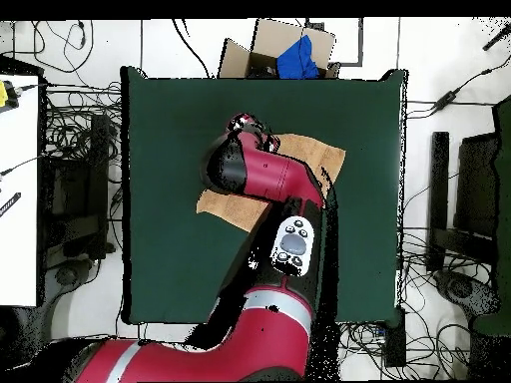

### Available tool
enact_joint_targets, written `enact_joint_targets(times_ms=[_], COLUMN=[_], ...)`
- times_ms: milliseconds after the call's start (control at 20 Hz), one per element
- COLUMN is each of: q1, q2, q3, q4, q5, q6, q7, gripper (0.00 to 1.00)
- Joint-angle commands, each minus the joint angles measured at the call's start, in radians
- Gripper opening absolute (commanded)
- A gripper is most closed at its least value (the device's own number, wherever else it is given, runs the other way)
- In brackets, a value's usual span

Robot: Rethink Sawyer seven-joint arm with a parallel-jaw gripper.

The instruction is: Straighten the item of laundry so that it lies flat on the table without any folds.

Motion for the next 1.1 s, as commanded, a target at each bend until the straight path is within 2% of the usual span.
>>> enact_joint_targets(times_ms=[50, 650, 1100], q1=[-0.030, -0.030, -0.054], q2=[0.021, 0.058, 0.043], q3=[0.131, 0.148, 0.186], q4=[0.099, 0.078, 0.104], q5=[-0.078, -0.093, -0.089], q6=[0.040, 0.009, 0.022], q7=[0.024, 0.057, 0.055], gripper=[0.00, 0.00, 0.00])
